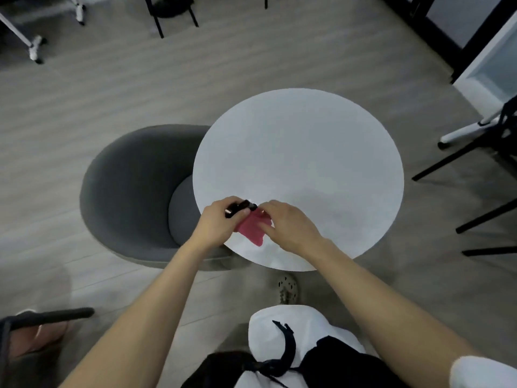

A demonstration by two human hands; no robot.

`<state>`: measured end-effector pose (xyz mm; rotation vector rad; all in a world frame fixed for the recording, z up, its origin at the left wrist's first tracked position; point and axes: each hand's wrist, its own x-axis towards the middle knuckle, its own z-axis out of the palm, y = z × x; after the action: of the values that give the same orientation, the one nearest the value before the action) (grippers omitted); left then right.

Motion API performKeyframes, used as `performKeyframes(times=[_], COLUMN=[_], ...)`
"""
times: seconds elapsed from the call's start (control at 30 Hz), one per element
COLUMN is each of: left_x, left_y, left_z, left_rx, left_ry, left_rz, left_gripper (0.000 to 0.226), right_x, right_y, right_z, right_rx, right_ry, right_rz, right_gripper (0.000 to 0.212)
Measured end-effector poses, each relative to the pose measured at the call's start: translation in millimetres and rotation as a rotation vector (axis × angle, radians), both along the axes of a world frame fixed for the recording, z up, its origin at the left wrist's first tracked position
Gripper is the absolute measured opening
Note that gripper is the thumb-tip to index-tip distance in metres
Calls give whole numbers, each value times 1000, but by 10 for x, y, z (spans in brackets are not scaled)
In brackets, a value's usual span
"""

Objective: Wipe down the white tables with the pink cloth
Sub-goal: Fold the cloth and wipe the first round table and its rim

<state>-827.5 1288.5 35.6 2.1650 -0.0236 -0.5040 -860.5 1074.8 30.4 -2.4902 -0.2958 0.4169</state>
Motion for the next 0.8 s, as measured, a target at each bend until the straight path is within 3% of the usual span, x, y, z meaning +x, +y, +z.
performKeyframes(times=[0.17, 0.4, 0.57, 0.7, 0.8], left_x=[344, 849, 1136, 1205, 1275], left_y=[345, 792, 1357, 1606, 1650], left_z=[-114, -227, -230, -240, -239], left_rx=[-177, -282, -228, -118, -118], left_ry=[164, 321, 404, 309, 239], left_rz=[-40, -198, -515, -542, -496], left_gripper=[14, 30, 52, 17, 17], right_x=[235, 329, 220, 160, 131], right_y=[381, 913, 1465, 1772, 1841], right_z=[-78, -195, -132, -50, 8], right_rx=[42, -25, 49, 35, 14], right_ry=[44, -113, -25, -39, -86], right_rz=[-182, -419, -643, -713, -847], right_gripper=[25, 14, 9, 11, 14])
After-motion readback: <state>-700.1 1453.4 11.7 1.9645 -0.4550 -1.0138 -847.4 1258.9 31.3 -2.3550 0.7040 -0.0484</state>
